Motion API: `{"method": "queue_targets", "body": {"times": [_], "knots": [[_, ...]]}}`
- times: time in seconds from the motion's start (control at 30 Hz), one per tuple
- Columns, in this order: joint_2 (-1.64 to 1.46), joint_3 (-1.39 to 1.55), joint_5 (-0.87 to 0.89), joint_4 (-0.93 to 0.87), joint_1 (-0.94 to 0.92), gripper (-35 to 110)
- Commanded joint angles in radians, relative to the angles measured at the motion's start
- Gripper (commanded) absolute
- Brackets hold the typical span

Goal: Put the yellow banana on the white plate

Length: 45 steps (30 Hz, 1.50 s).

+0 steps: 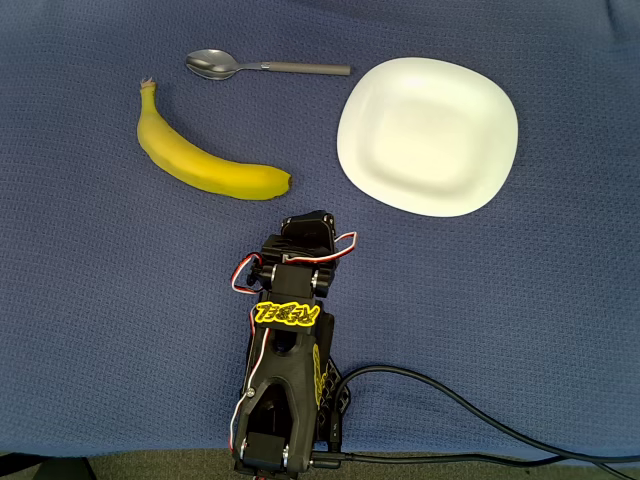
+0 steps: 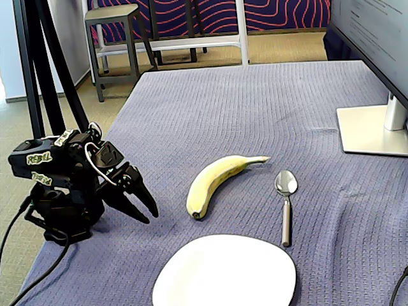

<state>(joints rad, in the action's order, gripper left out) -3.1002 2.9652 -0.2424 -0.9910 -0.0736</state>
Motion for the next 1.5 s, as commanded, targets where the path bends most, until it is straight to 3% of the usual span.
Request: {"method": "queue_targets", "body": {"times": [0.0,0.33,0.6,1.03,1.47], "knots": [[0.120,-0.173,0.222,-0.064,0.175,9],[0.129,-0.201,0.183,-0.112,0.183,9],[0.207,-0.285,0.209,-0.098,0.215,19],[0.742,-0.580,0.385,0.115,0.307,33],[1.077,-0.900,0.469,-0.190,0.453,37]]}}
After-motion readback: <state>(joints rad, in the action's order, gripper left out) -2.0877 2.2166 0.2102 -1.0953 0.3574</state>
